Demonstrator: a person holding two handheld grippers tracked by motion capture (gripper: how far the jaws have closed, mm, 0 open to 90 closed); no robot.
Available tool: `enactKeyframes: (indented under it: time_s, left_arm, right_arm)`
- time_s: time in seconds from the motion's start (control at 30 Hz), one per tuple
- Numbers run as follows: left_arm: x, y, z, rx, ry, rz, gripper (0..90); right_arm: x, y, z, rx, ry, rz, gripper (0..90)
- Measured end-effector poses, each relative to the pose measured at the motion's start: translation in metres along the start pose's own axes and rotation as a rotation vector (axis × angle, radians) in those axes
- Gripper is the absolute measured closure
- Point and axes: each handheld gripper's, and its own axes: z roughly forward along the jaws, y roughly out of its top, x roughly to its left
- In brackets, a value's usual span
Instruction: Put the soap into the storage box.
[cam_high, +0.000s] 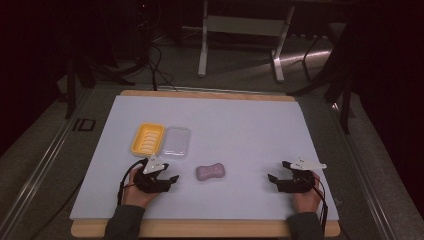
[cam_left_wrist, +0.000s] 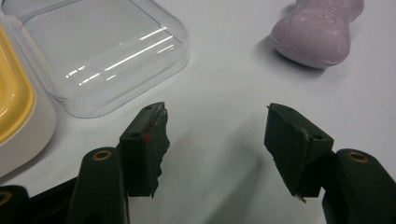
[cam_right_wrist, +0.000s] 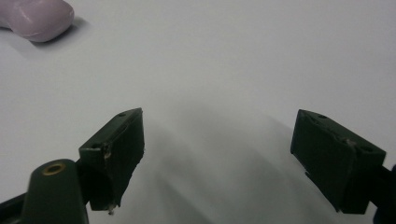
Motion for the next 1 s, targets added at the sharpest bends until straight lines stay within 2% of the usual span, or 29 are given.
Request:
enactKeyframes:
  time_s: [0.27, 0.4, 0.53, 0.7, 0.77, 1.0]
  left_arm:
    - [0.001, 0.0, 0.0, -0.001, -0.003, -0.003, 39.4]
    - [-0.001, 0.001, -0.001, -0.002, 0.0, 0.013, 39.8]
    - [-0.001, 0.003, -0.002, 0.001, -0.004, 0.011, 40.0]
    - [-0.006, 0.008, -0.001, 0.02, -0.028, 0.034, 40.1]
    - [-0.009, 0.012, -0.003, 0.028, -0.045, 0.058, 40.1]
    - [-0.007, 0.023, -0.013, 0.024, -0.066, 0.085, 40.4]
  right_arm:
    - [0.0, 0.0, 0.0, -0.002, 0.0, -0.002, 17.1]
    - [0.0, 0.0, 0.0, 0.0, -0.001, -0.001, 17.1]
    - [0.0, 0.0, 0.0, -0.001, -0.003, -0.006, 17.1]
    - [0.001, -0.001, -0.001, -0.013, -0.009, -0.005, 17.1]
    - [0.001, -0.001, -0.002, -0.016, -0.012, -0.005, 17.2]
    - [0.001, -0.001, -0.002, -0.021, -0.014, -0.01, 17.1]
